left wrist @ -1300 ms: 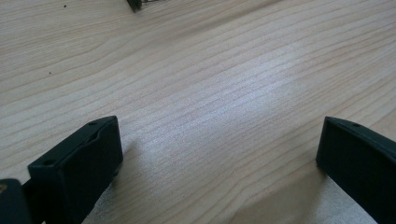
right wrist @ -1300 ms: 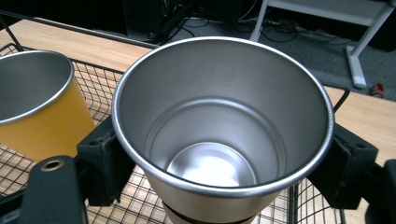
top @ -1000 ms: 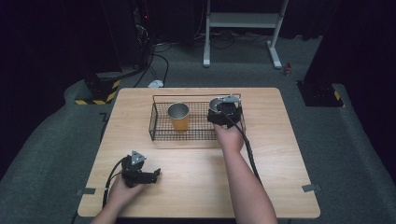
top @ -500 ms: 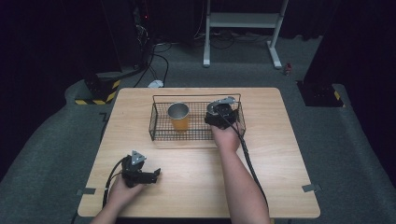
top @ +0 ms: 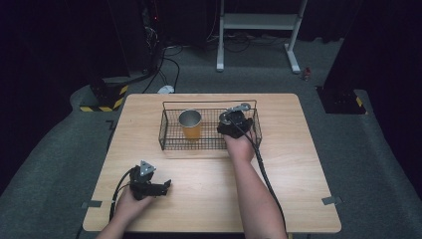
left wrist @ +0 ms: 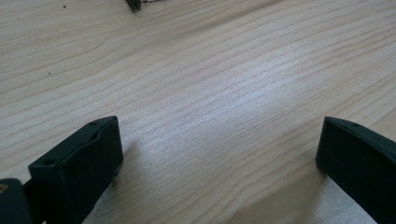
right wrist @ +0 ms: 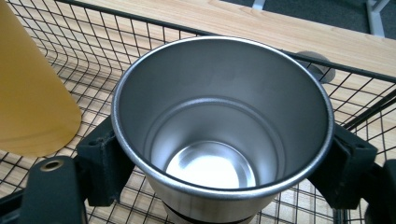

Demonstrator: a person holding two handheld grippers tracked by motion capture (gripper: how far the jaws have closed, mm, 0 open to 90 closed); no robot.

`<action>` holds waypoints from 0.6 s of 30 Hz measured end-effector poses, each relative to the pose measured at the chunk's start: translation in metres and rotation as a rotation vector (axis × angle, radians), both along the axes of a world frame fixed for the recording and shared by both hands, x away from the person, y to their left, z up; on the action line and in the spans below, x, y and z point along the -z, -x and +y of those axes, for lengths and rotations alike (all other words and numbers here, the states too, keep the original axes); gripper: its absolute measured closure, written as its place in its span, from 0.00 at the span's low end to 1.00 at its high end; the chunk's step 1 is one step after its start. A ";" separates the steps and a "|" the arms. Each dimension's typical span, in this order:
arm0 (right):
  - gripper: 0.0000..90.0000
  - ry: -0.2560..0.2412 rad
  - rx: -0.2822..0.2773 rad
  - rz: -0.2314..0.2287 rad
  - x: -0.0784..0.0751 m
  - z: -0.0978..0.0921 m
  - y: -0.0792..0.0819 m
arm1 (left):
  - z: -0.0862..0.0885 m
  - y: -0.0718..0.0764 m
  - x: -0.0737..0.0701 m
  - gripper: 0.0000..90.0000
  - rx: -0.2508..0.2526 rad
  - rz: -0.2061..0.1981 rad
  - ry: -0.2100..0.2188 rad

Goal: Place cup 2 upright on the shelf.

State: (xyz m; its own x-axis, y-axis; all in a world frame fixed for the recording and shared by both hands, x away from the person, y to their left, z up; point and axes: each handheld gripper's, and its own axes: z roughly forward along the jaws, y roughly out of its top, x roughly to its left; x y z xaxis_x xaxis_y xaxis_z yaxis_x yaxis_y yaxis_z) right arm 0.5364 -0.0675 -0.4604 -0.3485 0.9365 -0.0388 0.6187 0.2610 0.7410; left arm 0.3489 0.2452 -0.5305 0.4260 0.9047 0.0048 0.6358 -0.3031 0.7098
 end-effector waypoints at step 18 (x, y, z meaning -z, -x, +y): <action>0.21 -0.003 -0.005 0.040 0.005 0.001 -0.004 | 0.000 0.000 0.000 0.01 0.001 0.000 0.000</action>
